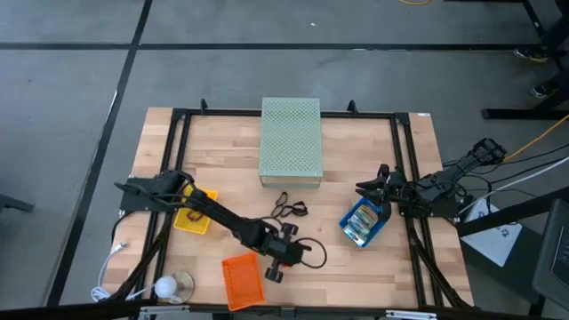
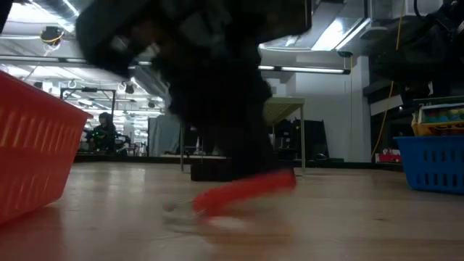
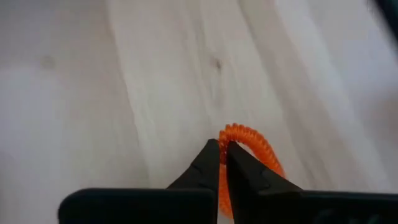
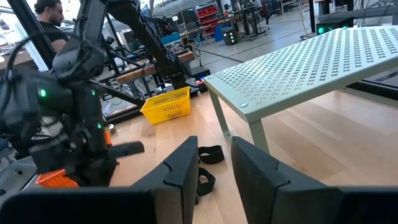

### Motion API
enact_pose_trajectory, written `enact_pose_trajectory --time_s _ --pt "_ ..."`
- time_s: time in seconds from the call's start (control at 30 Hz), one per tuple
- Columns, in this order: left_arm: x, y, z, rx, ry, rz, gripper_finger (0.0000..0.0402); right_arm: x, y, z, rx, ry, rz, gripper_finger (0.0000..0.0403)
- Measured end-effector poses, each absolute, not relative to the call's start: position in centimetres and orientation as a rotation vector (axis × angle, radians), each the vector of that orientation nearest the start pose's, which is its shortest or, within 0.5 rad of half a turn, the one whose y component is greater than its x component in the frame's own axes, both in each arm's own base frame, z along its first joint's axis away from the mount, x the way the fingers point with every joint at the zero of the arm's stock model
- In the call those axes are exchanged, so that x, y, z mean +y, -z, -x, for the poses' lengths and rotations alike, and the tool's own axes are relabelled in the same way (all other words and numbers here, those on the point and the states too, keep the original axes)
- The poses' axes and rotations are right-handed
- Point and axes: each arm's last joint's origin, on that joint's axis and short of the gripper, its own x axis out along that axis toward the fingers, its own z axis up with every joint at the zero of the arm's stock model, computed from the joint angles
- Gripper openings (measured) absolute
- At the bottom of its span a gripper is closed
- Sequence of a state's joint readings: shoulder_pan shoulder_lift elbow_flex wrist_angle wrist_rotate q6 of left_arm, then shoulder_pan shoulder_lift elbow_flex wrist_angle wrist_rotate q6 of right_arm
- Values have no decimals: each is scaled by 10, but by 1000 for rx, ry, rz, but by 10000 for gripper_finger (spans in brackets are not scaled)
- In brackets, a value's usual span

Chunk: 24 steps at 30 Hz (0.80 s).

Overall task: Pick & Place Office Desk Supplies
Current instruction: Put the orange spring keychain into the yellow bin

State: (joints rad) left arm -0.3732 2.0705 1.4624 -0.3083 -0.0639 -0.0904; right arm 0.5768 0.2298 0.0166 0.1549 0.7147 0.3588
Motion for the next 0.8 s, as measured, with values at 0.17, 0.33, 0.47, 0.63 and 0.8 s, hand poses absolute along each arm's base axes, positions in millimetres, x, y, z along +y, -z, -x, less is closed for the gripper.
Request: enact_pose_trajectory --time_s 0.17,0.33,0.47,0.63,0.8 --pt "-155 -194 -409 836 252 -108 4 41 -165 -98 24 145 -321 98" --pt "-149 -232 -397 753 200 -161 4 41 -165 -98 26 145 -320 98" --pt "-139 -263 -380 714 78 -219 4 41 -165 -98 26 145 -325 98" --pt "-126 -298 -345 610 -89 -258 3 42 -164 -98 30 128 -338 98" --pt "-112 -315 -302 540 -184 -247 3 42 -164 -98 35 117 -340 98"
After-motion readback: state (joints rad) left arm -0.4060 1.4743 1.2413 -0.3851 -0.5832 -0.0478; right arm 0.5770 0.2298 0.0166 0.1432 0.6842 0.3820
